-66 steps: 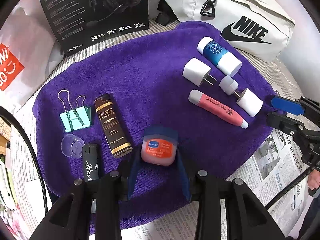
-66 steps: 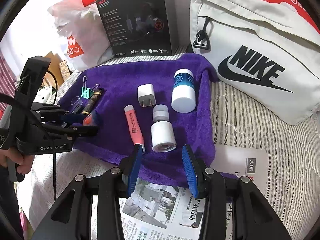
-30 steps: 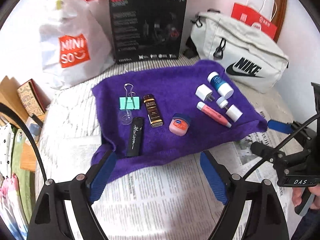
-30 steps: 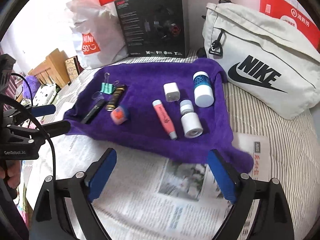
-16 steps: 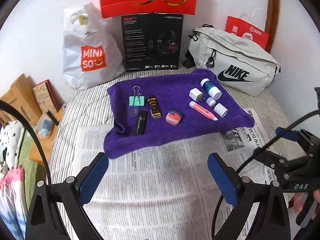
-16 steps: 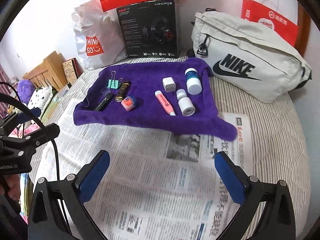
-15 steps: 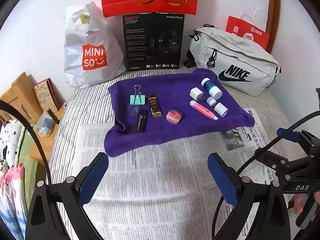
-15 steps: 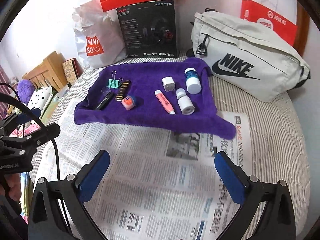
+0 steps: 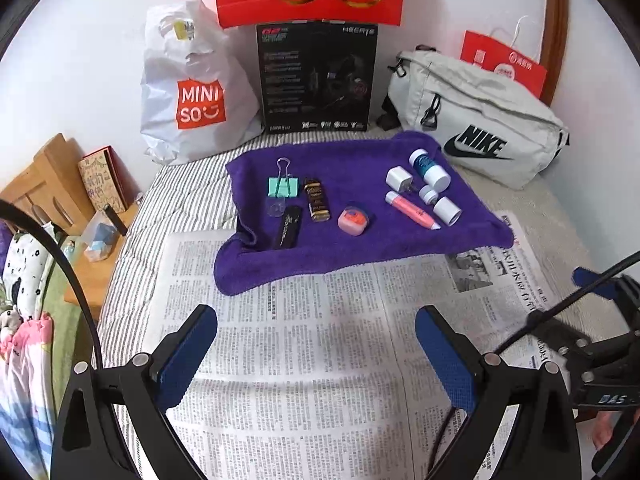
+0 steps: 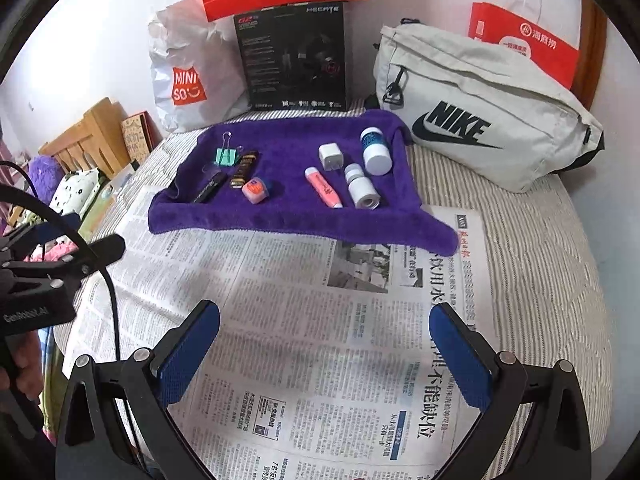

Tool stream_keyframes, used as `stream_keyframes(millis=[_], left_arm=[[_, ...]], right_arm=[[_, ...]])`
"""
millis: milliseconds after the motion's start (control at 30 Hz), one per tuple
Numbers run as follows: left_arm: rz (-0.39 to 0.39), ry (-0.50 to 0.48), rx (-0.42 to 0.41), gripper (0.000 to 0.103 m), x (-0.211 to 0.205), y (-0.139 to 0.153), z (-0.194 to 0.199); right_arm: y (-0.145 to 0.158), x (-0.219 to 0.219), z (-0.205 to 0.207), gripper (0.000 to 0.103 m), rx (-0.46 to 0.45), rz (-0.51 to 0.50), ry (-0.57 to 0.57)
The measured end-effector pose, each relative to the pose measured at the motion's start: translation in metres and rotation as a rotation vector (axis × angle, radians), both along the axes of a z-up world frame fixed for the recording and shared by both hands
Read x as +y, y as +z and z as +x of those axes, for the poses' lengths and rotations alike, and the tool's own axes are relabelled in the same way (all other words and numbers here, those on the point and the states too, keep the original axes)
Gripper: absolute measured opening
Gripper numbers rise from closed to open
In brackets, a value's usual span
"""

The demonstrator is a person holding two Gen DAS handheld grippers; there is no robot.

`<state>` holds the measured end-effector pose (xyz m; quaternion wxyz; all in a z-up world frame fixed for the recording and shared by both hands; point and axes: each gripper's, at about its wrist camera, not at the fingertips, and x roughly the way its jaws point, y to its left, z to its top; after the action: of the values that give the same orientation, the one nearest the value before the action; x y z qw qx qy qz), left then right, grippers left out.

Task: Organize rigid objects

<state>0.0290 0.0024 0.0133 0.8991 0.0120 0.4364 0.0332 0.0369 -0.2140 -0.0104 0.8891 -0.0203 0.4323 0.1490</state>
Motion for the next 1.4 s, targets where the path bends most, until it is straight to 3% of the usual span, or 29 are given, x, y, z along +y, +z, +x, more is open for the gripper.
stream_keyframes(millis=[467, 1400], left_arm=[[0.02, 0.013, -0.038, 0.1, -0.002, 0.015, -0.009], [0.067, -0.01, 0.004, 0.1, -0.017, 0.01, -0.014]], right_arm=[[0.014, -0.013, -0.005, 0.103, -0.027, -0.011, -0.054], [0.023, -0.013, -0.02, 0.103, -0.06, -0.053, -0.055]])
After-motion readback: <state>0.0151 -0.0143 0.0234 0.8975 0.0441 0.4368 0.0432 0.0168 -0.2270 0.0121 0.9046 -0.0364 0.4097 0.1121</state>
